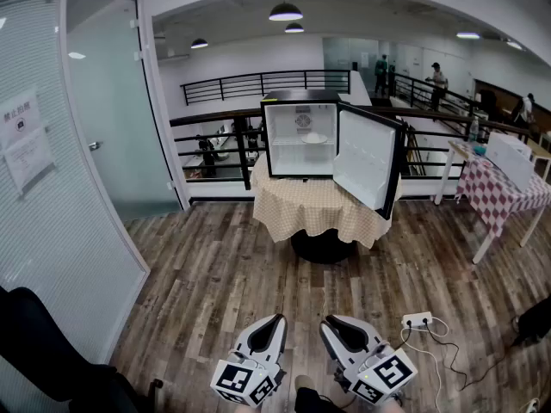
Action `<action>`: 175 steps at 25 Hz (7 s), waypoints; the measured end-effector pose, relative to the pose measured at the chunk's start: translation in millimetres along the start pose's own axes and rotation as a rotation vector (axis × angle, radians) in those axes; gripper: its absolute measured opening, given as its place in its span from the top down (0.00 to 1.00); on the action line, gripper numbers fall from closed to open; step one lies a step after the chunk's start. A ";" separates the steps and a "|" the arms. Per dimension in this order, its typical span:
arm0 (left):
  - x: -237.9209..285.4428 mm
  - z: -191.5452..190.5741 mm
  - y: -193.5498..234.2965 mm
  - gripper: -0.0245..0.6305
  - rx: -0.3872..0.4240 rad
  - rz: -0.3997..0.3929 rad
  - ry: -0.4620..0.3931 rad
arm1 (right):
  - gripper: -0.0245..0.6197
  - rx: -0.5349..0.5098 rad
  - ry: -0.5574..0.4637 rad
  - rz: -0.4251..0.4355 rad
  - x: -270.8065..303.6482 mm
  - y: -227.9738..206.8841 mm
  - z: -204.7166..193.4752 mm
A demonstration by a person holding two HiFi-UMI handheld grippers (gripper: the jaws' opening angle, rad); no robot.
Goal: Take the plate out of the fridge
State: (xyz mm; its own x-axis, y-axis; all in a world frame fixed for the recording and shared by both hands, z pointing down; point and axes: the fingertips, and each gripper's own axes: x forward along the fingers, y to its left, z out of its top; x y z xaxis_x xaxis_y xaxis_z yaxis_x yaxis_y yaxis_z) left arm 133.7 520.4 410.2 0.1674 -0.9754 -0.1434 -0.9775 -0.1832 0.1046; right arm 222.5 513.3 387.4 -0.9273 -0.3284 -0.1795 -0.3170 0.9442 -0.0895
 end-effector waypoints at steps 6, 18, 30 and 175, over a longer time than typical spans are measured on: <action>37.9 -15.1 19.3 0.94 -0.013 0.012 0.016 | 0.86 -0.014 0.034 0.003 27.5 -34.5 -14.3; 149.5 -27.9 70.6 0.94 -0.044 0.016 0.033 | 0.86 -0.012 0.073 -0.018 94.8 -137.7 -24.2; 238.9 -49.3 98.0 0.94 -0.055 0.014 0.066 | 0.86 0.024 0.099 -0.051 127.9 -221.4 -39.9; 781.0 -106.6 424.4 0.94 -0.071 -0.305 0.179 | 0.82 0.799 -0.097 -0.679 556.8 -747.2 -103.0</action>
State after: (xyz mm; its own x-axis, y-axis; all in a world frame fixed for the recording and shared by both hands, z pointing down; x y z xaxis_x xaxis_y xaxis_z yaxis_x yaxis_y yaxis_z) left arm -136.8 -332.2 447.5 0.4762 -0.8793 -0.0048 -0.8687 -0.4714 0.1521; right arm -77.5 -372.3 455.2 -0.5730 -0.8161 0.0756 -0.5081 0.2813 -0.8141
